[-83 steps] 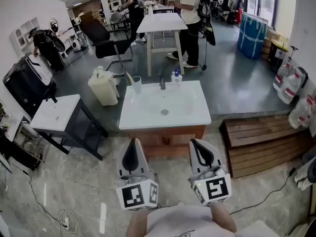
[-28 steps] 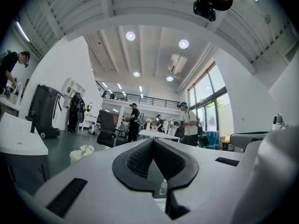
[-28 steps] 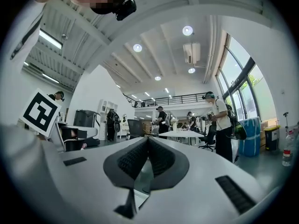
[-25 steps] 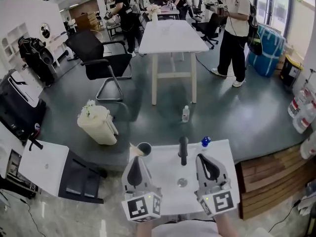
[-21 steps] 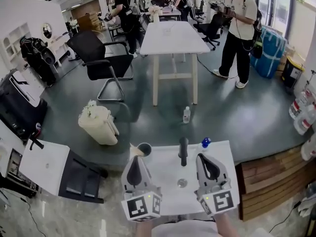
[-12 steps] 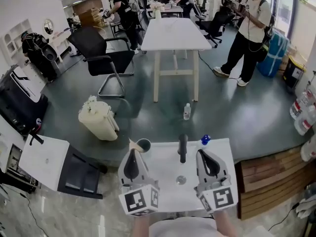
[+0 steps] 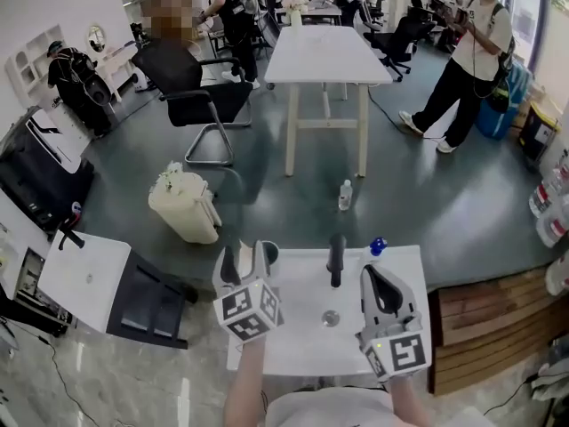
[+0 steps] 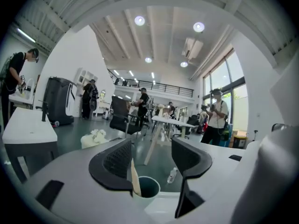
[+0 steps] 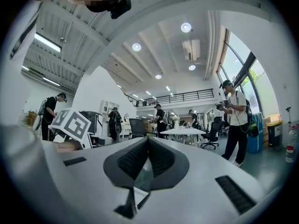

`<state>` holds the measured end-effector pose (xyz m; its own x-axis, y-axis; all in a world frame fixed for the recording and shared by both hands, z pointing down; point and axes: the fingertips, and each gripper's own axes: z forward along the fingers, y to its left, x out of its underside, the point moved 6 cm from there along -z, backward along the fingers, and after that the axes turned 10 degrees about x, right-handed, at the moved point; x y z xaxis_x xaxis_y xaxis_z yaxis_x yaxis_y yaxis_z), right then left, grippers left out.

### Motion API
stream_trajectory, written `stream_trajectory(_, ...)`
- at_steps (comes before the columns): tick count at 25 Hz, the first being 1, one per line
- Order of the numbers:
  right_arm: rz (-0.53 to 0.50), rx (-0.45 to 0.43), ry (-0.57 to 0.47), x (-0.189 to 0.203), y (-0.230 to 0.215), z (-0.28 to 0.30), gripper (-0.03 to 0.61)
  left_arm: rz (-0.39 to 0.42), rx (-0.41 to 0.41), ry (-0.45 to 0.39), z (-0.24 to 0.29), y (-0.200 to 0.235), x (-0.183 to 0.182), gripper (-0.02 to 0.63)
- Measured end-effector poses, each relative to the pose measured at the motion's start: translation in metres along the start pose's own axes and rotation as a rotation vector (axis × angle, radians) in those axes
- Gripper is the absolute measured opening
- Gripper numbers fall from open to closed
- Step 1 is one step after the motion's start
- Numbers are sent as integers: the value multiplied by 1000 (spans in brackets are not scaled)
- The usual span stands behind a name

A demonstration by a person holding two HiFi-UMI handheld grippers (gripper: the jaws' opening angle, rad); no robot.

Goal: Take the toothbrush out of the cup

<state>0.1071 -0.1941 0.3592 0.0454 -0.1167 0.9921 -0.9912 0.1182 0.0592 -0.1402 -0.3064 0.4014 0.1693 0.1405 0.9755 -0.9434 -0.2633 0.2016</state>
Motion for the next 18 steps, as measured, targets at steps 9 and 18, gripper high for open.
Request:
stream_trajectory(9,-8,24,39,10,-2,-8,11,-61,-49,150,38,28,52,261)
stream_trajectory(18,-23,40,53,11,-5,-13,11,-131,-90,232,52,41,88,242)
